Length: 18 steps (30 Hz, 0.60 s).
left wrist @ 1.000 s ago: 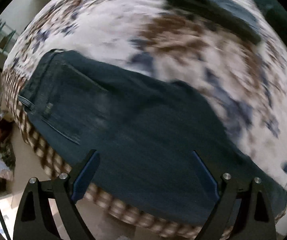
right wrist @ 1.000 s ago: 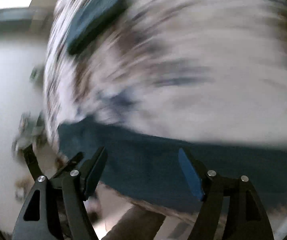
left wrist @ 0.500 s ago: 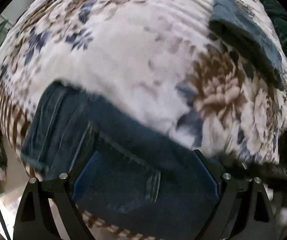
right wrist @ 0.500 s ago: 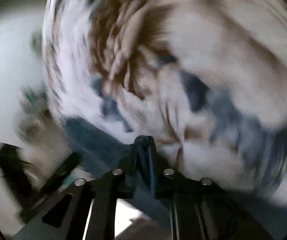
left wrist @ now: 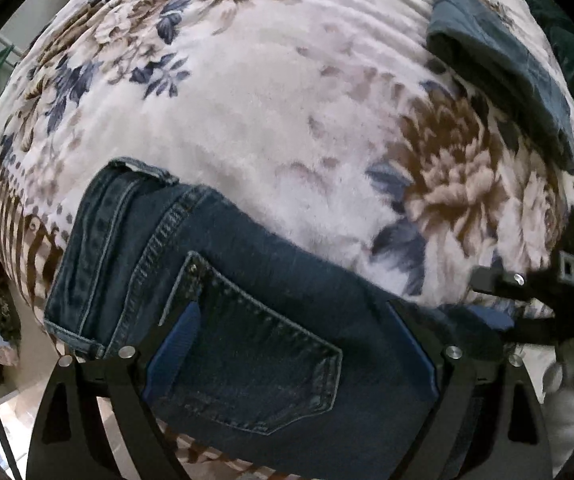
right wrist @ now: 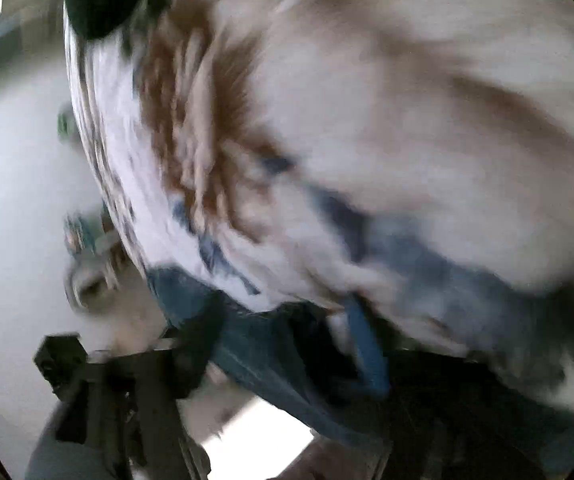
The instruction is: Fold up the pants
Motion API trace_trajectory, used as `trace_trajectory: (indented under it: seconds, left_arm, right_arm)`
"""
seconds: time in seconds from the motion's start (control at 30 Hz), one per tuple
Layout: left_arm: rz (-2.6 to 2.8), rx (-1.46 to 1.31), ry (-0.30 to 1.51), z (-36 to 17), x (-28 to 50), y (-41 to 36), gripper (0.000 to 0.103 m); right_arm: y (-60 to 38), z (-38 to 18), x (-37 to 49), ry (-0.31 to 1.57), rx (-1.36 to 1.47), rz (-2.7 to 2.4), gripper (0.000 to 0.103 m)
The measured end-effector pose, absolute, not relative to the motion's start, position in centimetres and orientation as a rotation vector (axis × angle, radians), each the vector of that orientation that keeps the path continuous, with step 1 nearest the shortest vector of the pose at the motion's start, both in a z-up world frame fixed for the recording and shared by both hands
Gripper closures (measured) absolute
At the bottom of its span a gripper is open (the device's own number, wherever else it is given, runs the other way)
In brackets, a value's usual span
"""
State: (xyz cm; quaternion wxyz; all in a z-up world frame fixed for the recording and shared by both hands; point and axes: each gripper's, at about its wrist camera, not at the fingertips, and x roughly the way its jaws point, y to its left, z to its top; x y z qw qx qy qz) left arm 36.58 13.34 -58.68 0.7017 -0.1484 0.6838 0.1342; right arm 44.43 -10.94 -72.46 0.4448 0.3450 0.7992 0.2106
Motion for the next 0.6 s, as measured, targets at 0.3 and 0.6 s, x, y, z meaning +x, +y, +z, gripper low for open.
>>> trace_trajectory:
  seconds: [0.3,0.6]
  left_arm:
    - [0.292,-0.285,1.518,-59.3,34.6,12.3,0.011]
    - [0.248,-0.192,1.489,-58.2,32.5,10.6,0.011]
  right_arm:
    - [-6.5,-69.4,45.2,2.027,0.636,0.424,0.092]
    - [-8.8,-64.1,44.6,1.736,0.523,0.433,0.026]
